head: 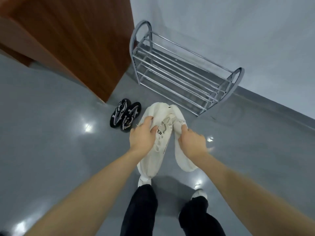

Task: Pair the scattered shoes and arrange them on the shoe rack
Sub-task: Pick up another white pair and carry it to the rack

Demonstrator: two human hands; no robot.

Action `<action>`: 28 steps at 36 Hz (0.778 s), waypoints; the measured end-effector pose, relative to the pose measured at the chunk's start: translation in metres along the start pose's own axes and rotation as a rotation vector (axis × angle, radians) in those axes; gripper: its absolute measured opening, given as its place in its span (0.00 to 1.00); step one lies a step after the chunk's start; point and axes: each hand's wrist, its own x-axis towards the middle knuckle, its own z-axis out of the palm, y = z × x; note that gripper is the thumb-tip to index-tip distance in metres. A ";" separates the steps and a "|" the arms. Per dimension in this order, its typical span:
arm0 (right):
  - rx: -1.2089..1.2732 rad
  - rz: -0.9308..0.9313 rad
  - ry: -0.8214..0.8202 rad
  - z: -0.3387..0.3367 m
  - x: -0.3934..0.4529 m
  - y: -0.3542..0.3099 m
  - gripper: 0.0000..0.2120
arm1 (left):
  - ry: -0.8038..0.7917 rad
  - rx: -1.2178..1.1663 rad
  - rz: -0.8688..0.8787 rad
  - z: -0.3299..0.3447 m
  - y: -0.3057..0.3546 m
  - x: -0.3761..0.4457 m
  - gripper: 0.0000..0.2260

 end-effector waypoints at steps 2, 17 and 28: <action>-0.018 0.004 0.009 0.032 0.024 0.019 0.10 | 0.014 -0.001 -0.025 0.039 -0.003 0.022 0.15; -0.117 -0.003 0.199 0.287 0.163 0.107 0.18 | -0.051 -0.070 -0.030 0.318 -0.075 0.157 0.16; 0.097 -0.090 0.503 0.417 0.246 0.131 0.13 | -0.016 0.054 0.044 0.431 -0.122 0.241 0.16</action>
